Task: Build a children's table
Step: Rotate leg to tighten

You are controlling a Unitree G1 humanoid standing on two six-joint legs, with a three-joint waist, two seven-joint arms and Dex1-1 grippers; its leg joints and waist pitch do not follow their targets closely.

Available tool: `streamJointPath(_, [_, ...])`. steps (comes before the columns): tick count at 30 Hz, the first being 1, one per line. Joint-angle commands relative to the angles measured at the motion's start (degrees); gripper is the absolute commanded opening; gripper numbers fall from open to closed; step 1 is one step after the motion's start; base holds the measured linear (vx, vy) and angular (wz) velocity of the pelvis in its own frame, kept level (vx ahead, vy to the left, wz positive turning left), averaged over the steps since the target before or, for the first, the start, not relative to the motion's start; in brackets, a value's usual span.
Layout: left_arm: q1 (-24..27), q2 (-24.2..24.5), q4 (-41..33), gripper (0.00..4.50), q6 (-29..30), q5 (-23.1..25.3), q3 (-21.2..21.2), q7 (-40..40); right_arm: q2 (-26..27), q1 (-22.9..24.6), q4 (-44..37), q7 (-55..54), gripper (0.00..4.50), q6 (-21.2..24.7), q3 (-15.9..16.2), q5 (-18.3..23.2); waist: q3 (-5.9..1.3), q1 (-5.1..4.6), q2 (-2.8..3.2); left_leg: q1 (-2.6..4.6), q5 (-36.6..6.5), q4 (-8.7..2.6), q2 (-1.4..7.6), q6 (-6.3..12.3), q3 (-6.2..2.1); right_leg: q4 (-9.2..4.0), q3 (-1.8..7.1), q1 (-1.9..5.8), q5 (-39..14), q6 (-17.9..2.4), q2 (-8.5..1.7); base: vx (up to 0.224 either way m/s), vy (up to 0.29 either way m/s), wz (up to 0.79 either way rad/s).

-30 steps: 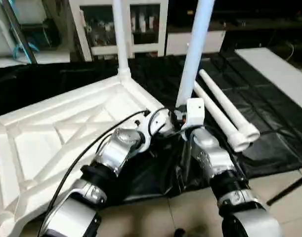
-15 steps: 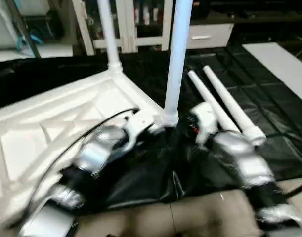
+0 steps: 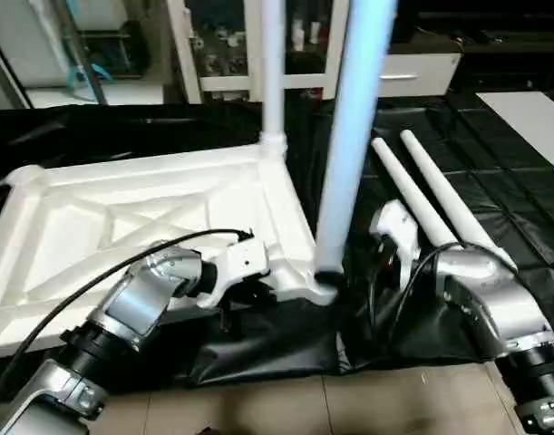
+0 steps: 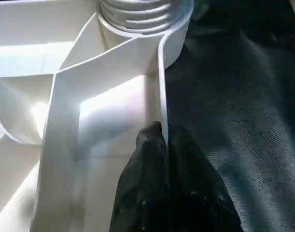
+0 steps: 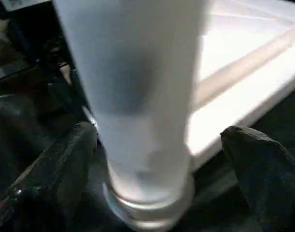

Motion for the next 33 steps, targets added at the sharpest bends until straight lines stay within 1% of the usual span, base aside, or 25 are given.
streamJointPath(1, [1.52, 0.19, 2.43, 0.0, 1.1, 2.37, -4.96, -2.01, -0.55, -0.32, -0.09, 1.58, 4.46, -0.02, 1.01, -0.95, -3.2, -0.21, -0.53, 0.92, -18.68, -3.87, 1.4, 0.86, -0.13, -4.19, 2.05, 1.86, -19.48, -10.67, -2.24, 0.0, 0.0, 0.0])
streamJointPath(2, [1.5, 0.26, 2.47, 0.0, 1.01, 2.4, -5.01, -2.1, -0.57, -0.37, 0.29, 1.71, 4.46, -0.48, 1.31, -1.38, -3.21, -0.2, -0.5, 0.84, -18.45, -3.91, 1.39, 0.85, -0.15, -4.16, 2.07, 1.92, -19.48, -10.51, -2.22, 0.0, 0.0, 0.0])
streamJointPath(3, [1.51, 0.34, 2.44, 0.0, 0.94, 2.41, -5.05, -2.22, -0.56, -0.38, 0.48, 1.78, 4.46, -0.75, 1.45, -1.68, -3.29, -0.28, -0.26, 0.75, -18.15, -3.91, 1.35, 0.82, -0.16, -4.17, 2.09, 1.97, -18.94, -10.37, -2.2, 0.0, 0.0, 0.0])
streamJointPath(4, [1.42, 0.31, 2.52, 0.0, 0.83, 2.54, -5.09, -2.33, -0.46, -0.62, 1.13, 1.88, 4.18, -0.87, 1.54, -1.92, -3.42, -0.28, -0.47, 0.71, -17.45, -3.83, 1.31, 0.91, -0.15, -4.09, 2.1, 2.04, -17.78, -10.44, -2.18, 0.0, 0.0, 0.0])
streamJointPath(6, [1.39, 0.3, 2.51, 0.0, 0.8, 2.55, -5.1, -2.44, -0.58, -0.75, 1.43, 1.99, 4.18, -0.95, 1.73, -1.94, -3.53, -0.24, -0.47, 0.69, -16.8, -3.76, 1.28, 1.09, -0.12, -4.0, 2.1, 2.09, -16.87, -10.67, -2.18, 0.0, 0.0, 0.0])
streamJointPath(8, [1.36, 0.27, 2.5, 0.0, 0.75, 2.63, -5.11, -2.49, -0.52, -1.18, 2.43, 1.82, 3.87, -1.29, 2.03, -2.22, -3.71, -0.23, -0.53, 0.59, -15.41, -3.61, 1.25, 1.47, -0.08, -3.77, 2.06, 2.24, -14.72, -11.3, -2.12, 0.0, 0.0, 0.0])
streamJointPath(9, [1.52, 0.3, 2.3, 0.0, 0.79, 2.63, -5.11, -2.58, -0.2, -1.57, 3.61, 1.32, 3.87, -1.89, 2.05, -3.02, -3.75, -0.25, -0.74, 0.54, -14.86, -3.54, 1.25, 1.74, -0.02, -3.67, 2.07, 2.25, -13.98, -11.54, -2.1, 0.0, 0.0, 0.0])
streamJointPath(11, [1.57, 0.33, 2.23, 0.0, 0.81, 2.62, -5.14, -2.64, 0.0, -1.76, 4.03, 1.16, 3.68, -2.07, 1.92, -3.15, -3.79, -0.21, -0.6, 0.62, -14.74, -3.47, 1.23, 1.77, 0.01, -3.66, 2.04, 2.22, -14.18, -11.78, -2.14, 0.0, 0.0, 0.0])
streamJointPath(12, [1.56, 0.33, 2.24, 0.0, 0.83, 2.59, -5.17, -2.72, 0.21, -1.99, 4.45, 1.29, 3.68, -2.24, 1.82, -3.33, -3.74, -0.21, -0.63, 0.53, -14.65, -3.49, 1.22, 1.79, 0.0, -3.66, 2.03, 2.26, -14.17, -11.73, -2.08, 0.0, 0.0, 0.0])
streamJointPath(13, [1.56, 0.33, 2.25, 0.0, 0.84, 2.59, -5.18, -2.74, 0.22, -2.02, 4.49, 1.37, 3.47, -2.25, 1.84, -3.36, -3.75, -0.23, -0.6, 0.49, -14.57, -3.51, 1.22, 1.83, -0.02, -3.63, 2.02, 2.33, -14.08, -11.7, -2.09, 0.0, 0.0, 0.0])
streamJointPath(14, [1.58, 0.36, 2.29, 0.0, 0.8, 2.6, -5.18, -2.81, 0.23, -2.12, 4.62, 1.53, 3.41, -2.39, 2.06, -3.63, -3.75, -0.28, -0.89, 0.54, -14.84, -3.5, 1.24, 1.93, 0.03, -3.7, 2.02, 2.3, -14.45, -11.55, -2.07, 0.0, 0.0, 0.0])
streamJointPath(15, [1.59, 0.37, 2.28, 0.0, 0.79, 2.6, -5.18, -2.83, 0.22, -2.16, 4.67, 1.56, 3.36, -2.48, 2.14, -3.72, -3.74, -0.19, -0.72, 0.58, -14.96, -3.53, 1.26, 1.93, -0.02, -3.7, 2.01, 2.29, -14.97, -11.44, -2.12, 0.0, 0.0, 0.0])
streamJointPath(16, [1.65, 0.41, 2.21, 0.0, 0.81, 2.59, -5.17, -2.91, 0.22, -2.32, 4.94, 1.76, 3.29, -2.88, 2.48, -4.04, -3.75, -0.22, -0.73, 0.56, -14.99, -3.52, 1.26, 1.93, -0.02, -3.72, 2.01, 2.3, -15.09, -11.37, -2.13, 0.0, 0.0, 0.0])
streamJointPath(17, [1.65, 0.41, 2.21, 0.0, 0.81, 2.59, -5.17, -2.91, 0.22, -2.32, 4.94, 1.76, 3.18, -2.88, 2.48, -4.04, -3.74, -0.24, -0.77, 0.52, -15.08, -3.54, 1.25, 1.89, -0.04, -3.74, 2.0, 2.31, -15.39, -11.19, -2.13, 0.0, 0.0, 0.0])
streamJointPath(18, [1.76, 0.42, 2.11, 0.0, 0.83, 2.59, -5.16, -2.95, 0.41, -2.6, 5.47, 1.72, 3.06, -3.17, 2.61, -4.1, -3.75, -0.27, -0.96, 0.51, -14.96, -3.53, 1.24, 1.92, -0.02, -3.76, 1.99, 2.33, -15.46, -11.11, -2.11, 0.0, 0.0, 0.0])
streamJointPath(20, [1.89, 0.45, 1.96, 0.0, 0.92, 2.6, -5.19, -2.99, 0.63, -2.93, 6.14, 1.89, 2.92, -3.58, 2.7, -4.16, -3.76, -0.3, -0.82, 0.53, -15.03, -3.54, 1.24, 1.88, -0.04, -3.78, 1.98, 2.28, -15.83, -11.07, -2.12, 0.0, 0.0, 0.0])
streamJointPath(21, [1.89, 0.45, 1.96, 0.0, 0.92, 2.6, -5.19, -2.99, 0.63, -2.93, 6.14, 1.89, 2.85, -3.58, 2.7, -4.16, -3.76, -0.35, -0.96, 0.52, -15.26, -3.53, 1.22, 1.83, -0.03, -3.79, 1.97, 2.26, -16.17, -11.05, -2.12, 0.0, 0.0, 0.0])
streamJointPath(22, [1.94, 0.47, 1.89, 0.0, 0.96, 2.59, -5.21, -3.01, 0.74, -3.06, 6.44, 1.97, 2.81, -3.78, 2.7, -4.25, -3.73, -0.35, -0.9, 0.56, -15.7, -3.55, 1.25, 1.73, -0.05, -3.88, 1.98, 2.22, -16.64, -10.9, -2.13, 0.0, 0.0, 0.0])
streamJointPath(23, [2.04, 0.5, 1.8, 0.0, 1.03, 2.58, -5.22, -2.99, 0.84, -3.09, 6.65, 2.15, 2.78, -4.0, 2.71, -4.28, -3.75, -0.35, -1.04, 0.57, -15.69, -3.59, 1.27, 1.66, -0.06, -3.87, 1.97, 2.24, -16.5, -10.84, -2.09, 0.0, 0.0, 0.0])
streamJointPath(25, [2.17, 0.58, 1.64, 0.0, 1.12, 2.58, -5.24, -3.03, 1.0, -3.07, 6.83, 2.23, 2.74, -4.21, 2.63, -4.39, -3.79, -0.36, -1.0, 0.56, -15.6, -3.59, 1.28, 1.63, -0.09, -3.78, 1.97, 2.22, -15.89, -11.0, -2.08, 0.0, 0.0, 0.0])
streamJointPath(27, [2.25, 0.68, 1.47, 0.0, 1.26, 2.56, -5.23, -3.11, 1.11, -3.02, 6.89, 2.37, 2.73, -4.27, 2.59, -4.39, -3.85, -0.38, -1.08, 0.58, -15.53, -3.56, 1.27, 1.66, -0.07, -3.73, 1.98, 2.27, -15.35, -11.12, -2.05, 0.0, 0.0, 0.0])
streamJointPath(30, [2.29, 0.86, 1.29, 0.0, 1.47, 2.59, -5.28, -3.31, 1.41, -2.9, 7.14, 2.29, 2.72, -4.61, 2.66, -4.32, -3.86, -0.37, -0.95, 0.6, -15.6, -3.56, 1.27, 1.67, -0.07, -3.72, 1.97, 2.26, -15.15, -11.29, -2.05, 0.0, 0.0, 0.0])
streamJointPath(32, [2.43, 0.7, 1.27, 0.0, 1.38, 2.7, -5.07, -2.9, 2.11, -2.77, 7.78, 1.29, 2.72, -4.96, 2.12, -4.11, -3.88, -0.43, -0.98, 0.59, -15.67, -3.51, 1.24, 1.68, -0.04, -3.7, 1.98, 2.23, -14.8, -11.51, -2.05, 0.0, 0.0, 0.0])
streamJointPath(33, [2.43, 0.08, 1.66, 0.0, 1.22, 2.67, -4.51, -1.76, 3.0, -2.78, 8.51, -0.56, 2.72, -5.23, 1.36, -4.15, -3.83, -0.48, -1.0, 0.49, -15.78, -3.57, 1.22, 1.66, -0.06, -3.7, 1.95, 2.28, -15.05, -11.45, -2.05, 0.0, 0.0, 0.0])
